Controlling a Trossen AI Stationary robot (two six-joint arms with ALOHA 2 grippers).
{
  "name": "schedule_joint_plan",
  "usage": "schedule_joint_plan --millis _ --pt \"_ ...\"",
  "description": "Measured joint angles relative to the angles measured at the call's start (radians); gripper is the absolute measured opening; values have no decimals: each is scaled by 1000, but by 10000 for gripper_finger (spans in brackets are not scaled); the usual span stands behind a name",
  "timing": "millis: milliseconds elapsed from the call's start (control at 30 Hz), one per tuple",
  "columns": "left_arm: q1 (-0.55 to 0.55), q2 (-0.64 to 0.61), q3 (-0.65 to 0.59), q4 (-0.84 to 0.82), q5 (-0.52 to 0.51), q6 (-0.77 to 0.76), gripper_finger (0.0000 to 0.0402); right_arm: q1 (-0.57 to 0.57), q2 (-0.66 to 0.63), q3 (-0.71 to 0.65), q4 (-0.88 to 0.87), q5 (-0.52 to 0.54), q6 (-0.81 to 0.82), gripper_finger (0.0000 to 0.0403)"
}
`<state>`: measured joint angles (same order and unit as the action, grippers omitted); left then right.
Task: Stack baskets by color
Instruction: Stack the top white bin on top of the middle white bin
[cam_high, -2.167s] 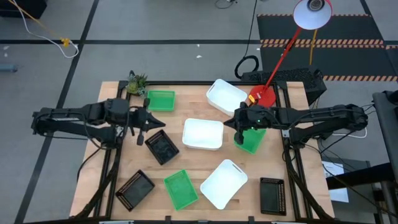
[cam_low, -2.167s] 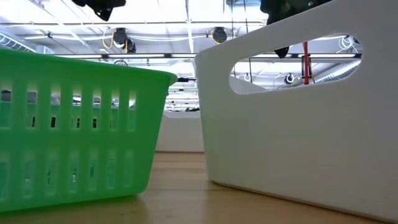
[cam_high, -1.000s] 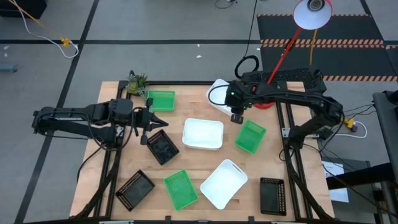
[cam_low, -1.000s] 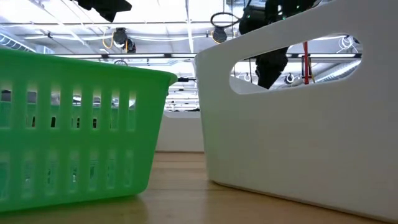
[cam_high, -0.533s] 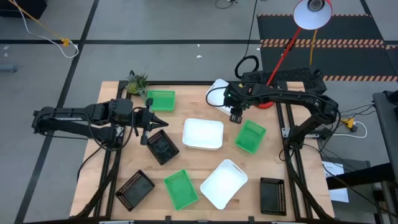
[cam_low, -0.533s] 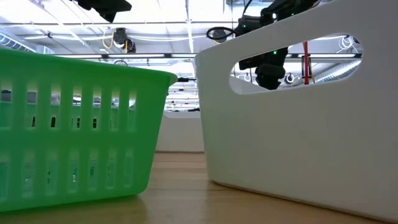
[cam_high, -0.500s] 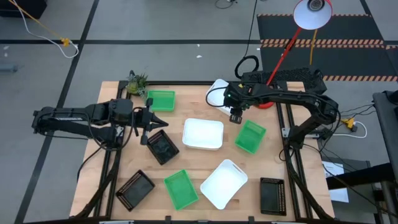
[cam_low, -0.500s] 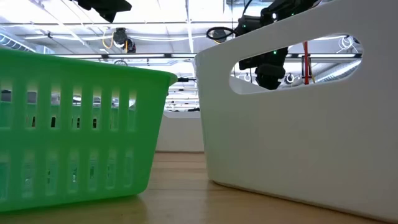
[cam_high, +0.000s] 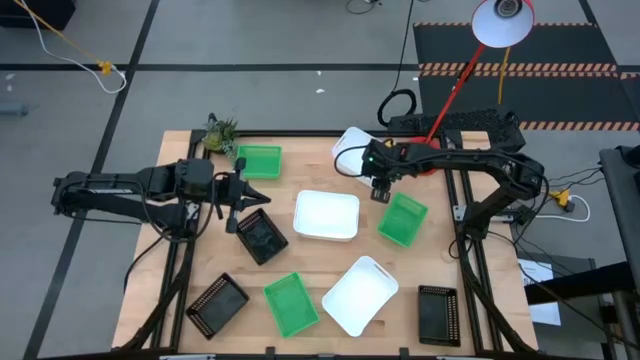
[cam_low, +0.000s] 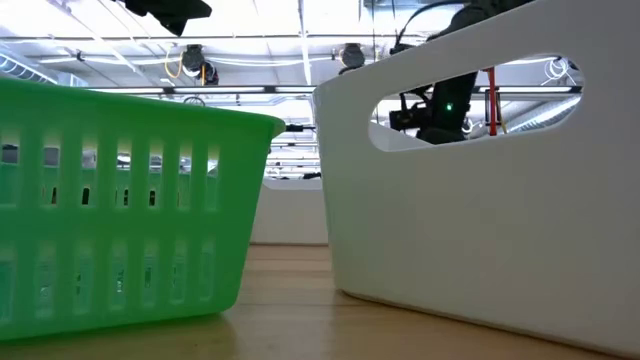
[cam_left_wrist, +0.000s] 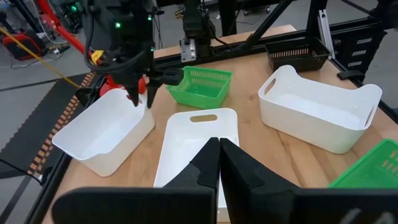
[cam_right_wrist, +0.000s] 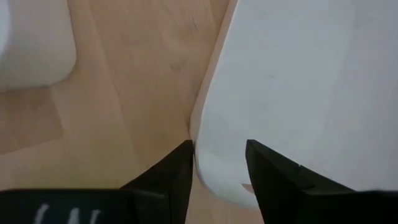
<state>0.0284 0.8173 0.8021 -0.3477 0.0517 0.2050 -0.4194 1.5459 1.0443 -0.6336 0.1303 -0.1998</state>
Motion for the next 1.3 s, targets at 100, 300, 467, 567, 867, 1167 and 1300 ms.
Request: schedule_joint_plan --millis 100,300,467,567,867,1167,1300 --pt "0 0 0 0 0 0 15 0 0 -26 28 2 -1 128" --pt "0 0 0 7 0 -1 15 2 -3 -37 30 27 -12 51" --pt "0 0 0 8 0 -4 15 17 -24 -24 16 30 -26 10" --pt "0 0 0 8 0 -3 15 36 -53 1 6 30 -27 17" --pt "0 0 0 8 0 -1 15 173 -157 116 -81 31 -30 7" --pt "0 0 0 8 0 -2 15 405 -179 238 -119 83 -61 4" --pt "0 0 0 8 0 -6 15 492 -166 302 -125 129 -75 4"
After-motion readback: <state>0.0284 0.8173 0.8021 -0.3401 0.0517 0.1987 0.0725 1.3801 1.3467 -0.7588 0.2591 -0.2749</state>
